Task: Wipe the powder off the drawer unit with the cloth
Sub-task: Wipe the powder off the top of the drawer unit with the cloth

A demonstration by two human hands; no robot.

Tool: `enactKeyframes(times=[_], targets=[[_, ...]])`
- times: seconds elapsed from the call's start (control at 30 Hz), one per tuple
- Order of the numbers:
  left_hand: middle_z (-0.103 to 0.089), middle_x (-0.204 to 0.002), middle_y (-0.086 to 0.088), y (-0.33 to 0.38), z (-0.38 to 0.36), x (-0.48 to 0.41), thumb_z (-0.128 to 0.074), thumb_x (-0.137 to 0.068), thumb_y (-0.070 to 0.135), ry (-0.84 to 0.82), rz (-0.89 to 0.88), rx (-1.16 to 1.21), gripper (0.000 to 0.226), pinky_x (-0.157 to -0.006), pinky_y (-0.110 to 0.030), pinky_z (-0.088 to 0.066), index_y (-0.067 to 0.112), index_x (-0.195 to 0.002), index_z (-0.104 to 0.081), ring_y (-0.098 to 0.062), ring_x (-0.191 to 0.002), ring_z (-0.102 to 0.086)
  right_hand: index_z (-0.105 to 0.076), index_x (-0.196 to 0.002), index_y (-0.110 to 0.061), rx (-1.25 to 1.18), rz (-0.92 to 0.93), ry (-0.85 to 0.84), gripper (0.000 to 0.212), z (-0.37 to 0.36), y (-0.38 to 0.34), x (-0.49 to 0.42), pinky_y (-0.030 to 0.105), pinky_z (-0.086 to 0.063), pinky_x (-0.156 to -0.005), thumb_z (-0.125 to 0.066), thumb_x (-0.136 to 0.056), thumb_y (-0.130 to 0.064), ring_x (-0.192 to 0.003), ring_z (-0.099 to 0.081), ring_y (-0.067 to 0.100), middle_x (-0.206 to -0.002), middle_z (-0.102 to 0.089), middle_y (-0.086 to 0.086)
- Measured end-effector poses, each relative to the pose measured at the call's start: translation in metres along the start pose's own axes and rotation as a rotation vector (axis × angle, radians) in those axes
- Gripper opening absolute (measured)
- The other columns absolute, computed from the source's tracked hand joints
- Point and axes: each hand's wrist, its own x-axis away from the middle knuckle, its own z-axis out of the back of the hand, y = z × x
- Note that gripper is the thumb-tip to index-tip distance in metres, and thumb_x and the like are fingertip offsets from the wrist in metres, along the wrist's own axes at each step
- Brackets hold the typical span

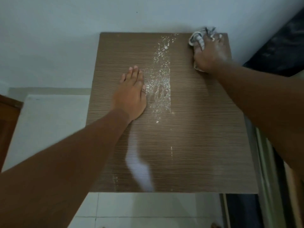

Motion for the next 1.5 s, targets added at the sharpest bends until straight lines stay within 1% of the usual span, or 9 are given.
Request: enactKeyframes(times=[0.2,0.33,0.47,0.63,0.77,0.9,1.07,1.23,1.5], targets=[[-0.021,-0.165,-0.018,-0.002,-0.001,-0.001,-0.016,-0.104,0.03,0.001,-0.01,-0.011,0.06,-0.127,-0.041,-0.012,0.001,-0.155,-0.026,-0.028,-0.155,-0.015,-0.026,-0.156,-0.028,-0.033,0.229,-0.049,0.055,-0.024,-0.058,0.0,0.052,-0.012,-0.124,-0.034,-0.104,-0.044,-0.151,-0.01,0.038,-0.166,-0.013,0.013],[-0.019,-0.166,-0.017,-0.002,-0.001,-0.002,-0.02,-0.106,0.028,-0.011,-0.006,-0.02,0.057,-0.128,-0.041,-0.01,0.001,-0.156,-0.024,-0.028,-0.156,-0.013,-0.023,-0.156,-0.035,-0.021,0.344,-0.095,0.055,-0.026,-0.068,0.0,0.047,-0.008,-0.123,-0.04,-0.104,-0.043,-0.153,-0.006,0.033,-0.167,-0.01,0.008],[-0.019,-0.166,-0.017,-0.002,0.001,-0.002,-0.016,-0.103,0.03,-0.021,-0.005,-0.021,0.061,-0.128,-0.041,-0.01,0.002,-0.156,-0.023,-0.028,-0.156,-0.013,-0.027,-0.154,-0.039,-0.031,0.443,-0.099,0.054,-0.026,-0.058,0.024,0.045,-0.014,-0.12,-0.044,-0.103,-0.04,-0.152,-0.013,0.032,-0.166,-0.013,0.009],[-0.02,-0.166,-0.017,0.0,0.002,-0.003,-0.022,-0.103,0.028,-0.008,0.011,-0.01,0.059,-0.127,-0.041,-0.012,0.002,-0.156,-0.025,-0.028,-0.155,-0.015,-0.027,-0.154,-0.039,-0.051,0.513,-0.122,0.053,-0.03,-0.049,0.063,0.045,-0.015,-0.123,-0.041,-0.103,-0.041,-0.153,-0.013,0.03,-0.166,-0.017,0.006],[-0.018,-0.166,-0.015,0.002,0.003,0.0,-0.023,-0.105,0.027,-0.021,0.015,-0.018,0.057,-0.128,-0.042,-0.011,0.002,-0.157,-0.023,-0.027,-0.156,-0.013,-0.032,-0.154,-0.032,-0.058,0.571,-0.086,0.052,-0.03,-0.045,0.098,0.031,-0.008,-0.115,-0.045,-0.103,-0.033,-0.151,-0.016,0.03,-0.164,-0.021,0.009],[-0.018,-0.167,-0.015,0.006,0.008,0.001,-0.024,-0.106,0.026,-0.012,0.031,0.012,0.056,-0.128,-0.04,-0.01,0.003,-0.157,-0.023,-0.026,-0.156,-0.012,-0.036,-0.153,-0.03,-0.076,0.584,-0.113,0.051,-0.032,-0.035,0.137,0.036,-0.009,-0.122,-0.047,-0.104,-0.029,-0.153,-0.012,0.027,-0.164,-0.023,0.007],[-0.017,-0.167,-0.014,0.006,0.009,0.004,-0.023,-0.106,0.025,-0.023,0.037,-0.003,0.057,-0.128,-0.04,-0.01,0.003,-0.158,-0.021,-0.027,-0.156,-0.012,-0.038,-0.152,-0.027,-0.097,0.638,-0.126,0.051,-0.036,-0.022,0.186,0.029,-0.008,-0.115,-0.05,-0.102,-0.024,-0.152,-0.014,0.028,-0.163,-0.026,0.009],[-0.017,-0.167,-0.014,0.009,0.009,0.006,-0.024,-0.106,0.025,-0.016,0.05,-0.026,0.057,-0.128,-0.04,-0.009,0.004,-0.158,-0.02,-0.028,-0.156,-0.012,-0.038,-0.153,-0.026,-0.054,0.695,-0.155,0.052,-0.036,-0.008,0.224,0.03,-0.008,-0.117,-0.05,-0.102,-0.029,-0.152,-0.015,0.027,-0.163,-0.027,0.008],[-0.019,-0.167,-0.014,0.008,0.007,0.009,-0.024,-0.104,0.026,-0.005,0.051,-0.011,0.058,-0.128,-0.039,-0.01,0.003,-0.157,-0.024,-0.027,-0.156,-0.014,-0.036,-0.153,-0.021,-0.034,0.795,-0.221,0.058,-0.036,0.013,0.286,0.04,-0.013,-0.124,-0.054,-0.098,-0.022,-0.152,-0.016,0.032,-0.163,-0.024,0.01]])
